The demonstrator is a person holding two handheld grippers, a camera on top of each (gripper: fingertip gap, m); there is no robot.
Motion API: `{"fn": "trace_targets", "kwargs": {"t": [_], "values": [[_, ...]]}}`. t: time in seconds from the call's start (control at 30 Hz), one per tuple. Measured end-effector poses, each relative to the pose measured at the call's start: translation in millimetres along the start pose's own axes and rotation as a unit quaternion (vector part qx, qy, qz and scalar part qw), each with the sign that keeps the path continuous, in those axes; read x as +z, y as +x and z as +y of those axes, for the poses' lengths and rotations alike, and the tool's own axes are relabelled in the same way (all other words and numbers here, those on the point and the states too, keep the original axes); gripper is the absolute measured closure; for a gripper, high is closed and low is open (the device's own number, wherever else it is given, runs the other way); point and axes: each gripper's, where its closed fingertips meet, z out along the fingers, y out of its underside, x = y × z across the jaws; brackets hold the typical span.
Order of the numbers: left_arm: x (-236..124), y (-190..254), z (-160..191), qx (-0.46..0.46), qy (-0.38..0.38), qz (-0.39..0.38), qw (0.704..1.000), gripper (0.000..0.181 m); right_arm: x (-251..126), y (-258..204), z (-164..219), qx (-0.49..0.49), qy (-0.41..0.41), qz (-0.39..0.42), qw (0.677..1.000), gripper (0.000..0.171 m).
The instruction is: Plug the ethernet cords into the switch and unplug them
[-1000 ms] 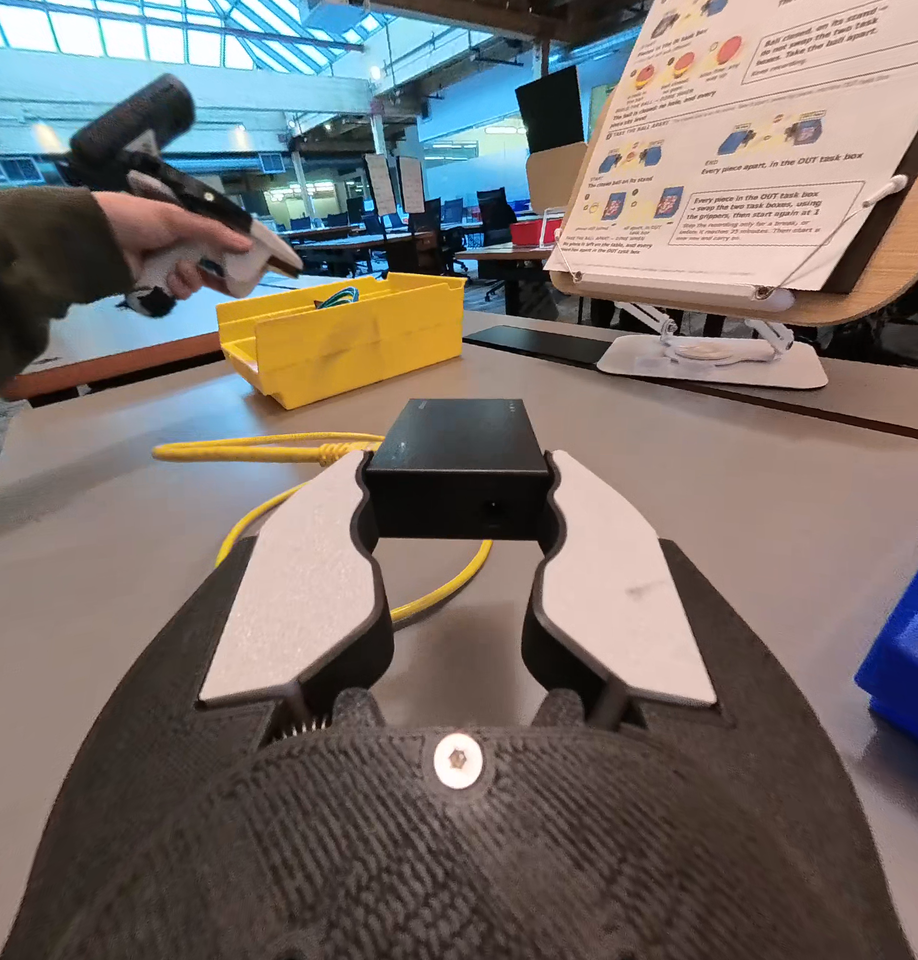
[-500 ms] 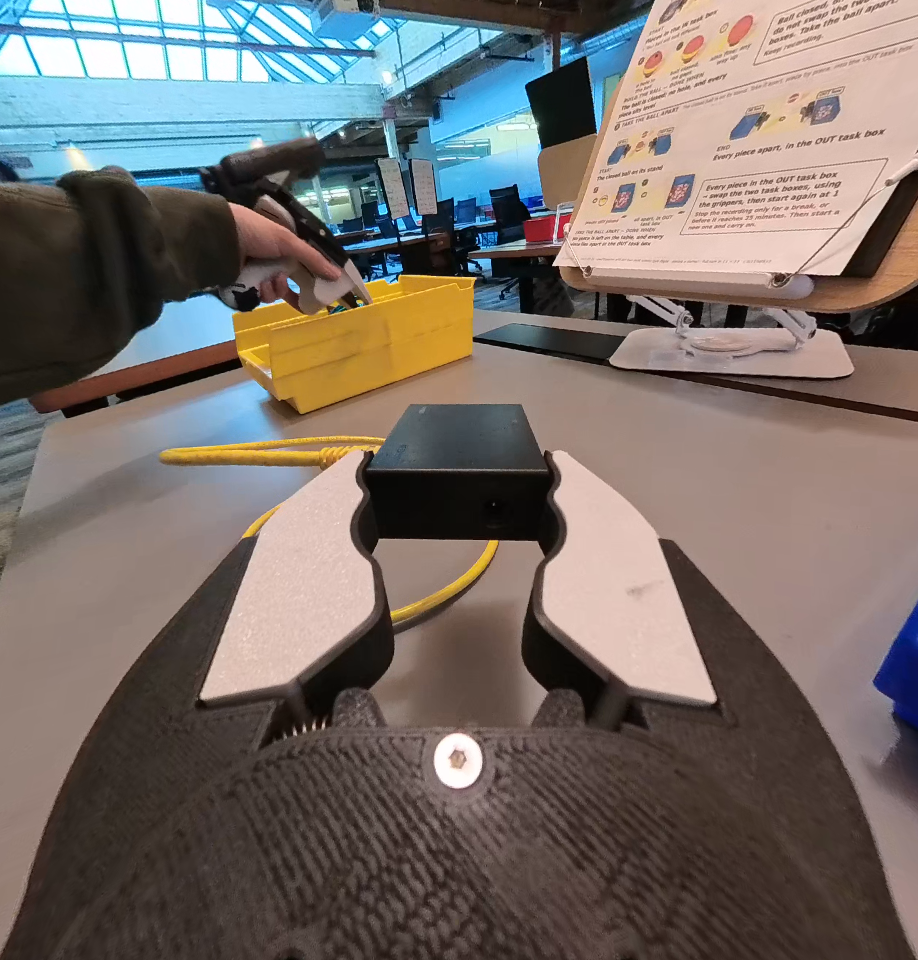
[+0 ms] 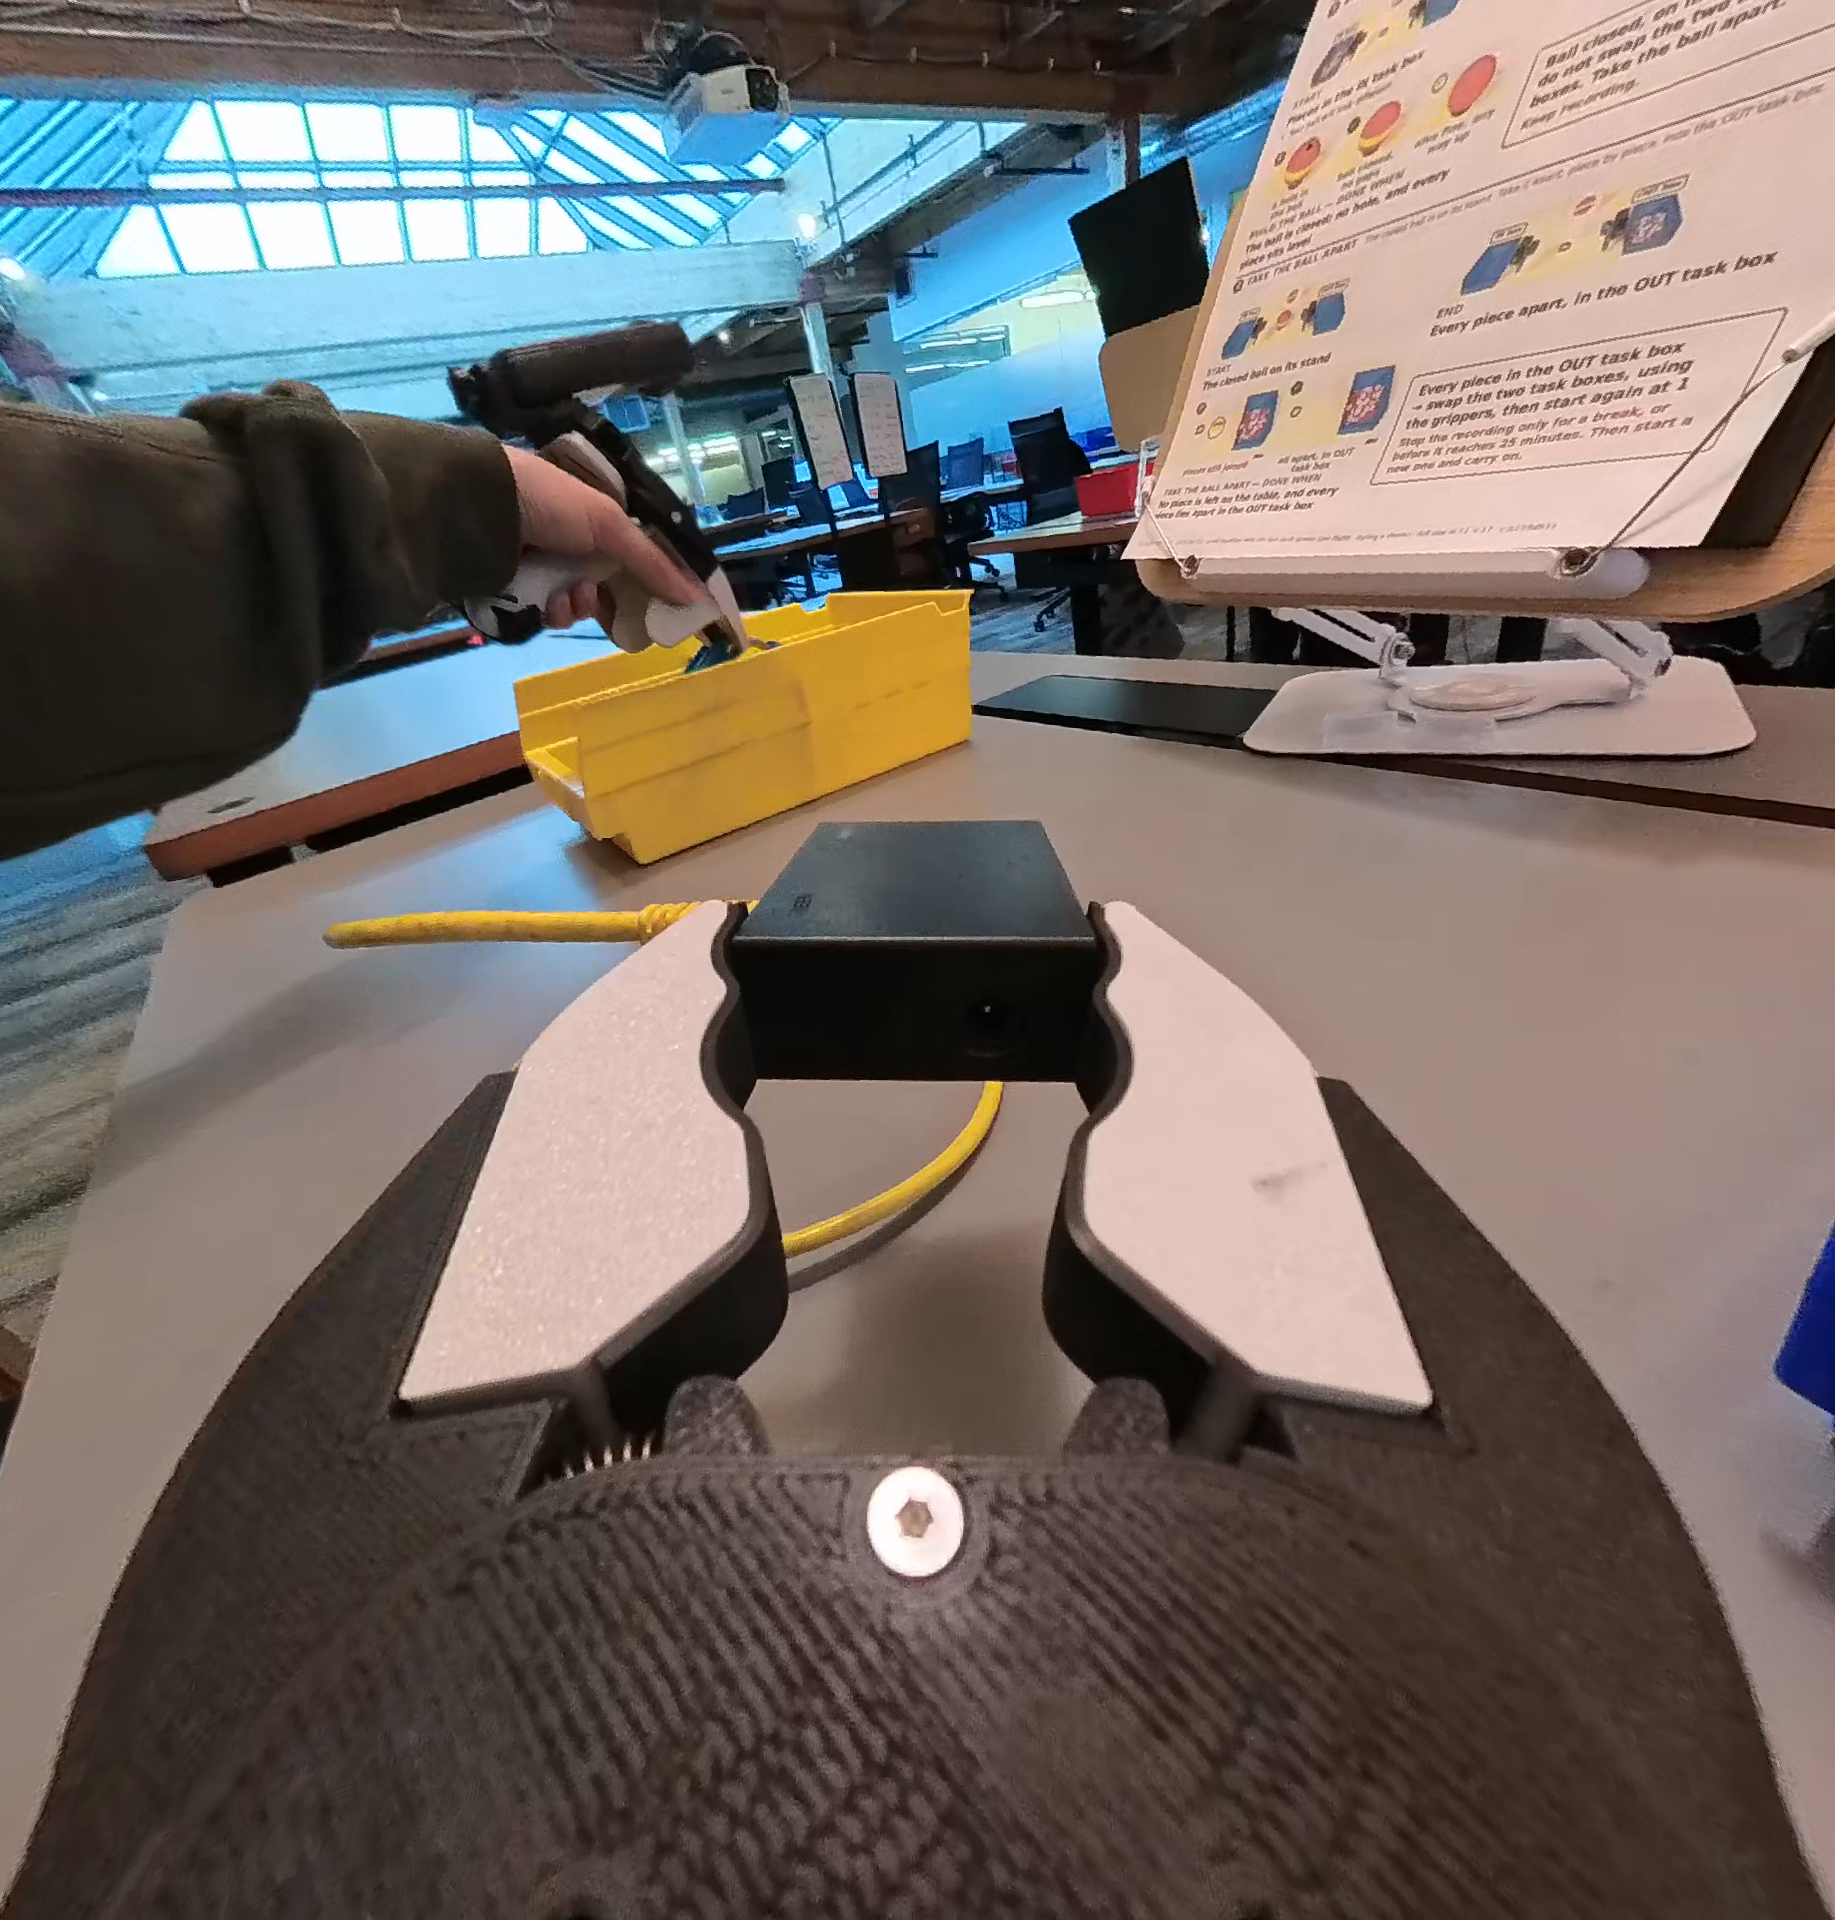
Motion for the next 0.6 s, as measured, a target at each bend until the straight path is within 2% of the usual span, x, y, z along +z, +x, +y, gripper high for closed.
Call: {"fn": "trace_targets", "kwargs": {"t": [0.3, 0.33, 0.6], "values": [[-13.6, 8.7, 12.5, -0.008, -0.011, 0.071, 0.997, 0.161, 0.2, -0.8, -0.1, -0.005, 0.000, 0.001, 1.000, 0.110], [-15.2, 10.9, 13.0, -0.006, -0.008, 0.082, 0.997, 0.165, 0.3, -1.0, 0.1, -0.007, -0.001, 0.002, 1.000, 0.110], [-31.0, 15.5, 19.7, 0.053, 0.014, 0.131, 0.990, 0.176, 0.4, -2.7, 0.5, -0.014, -0.002, 0.000, 1.000, 0.110]]}}
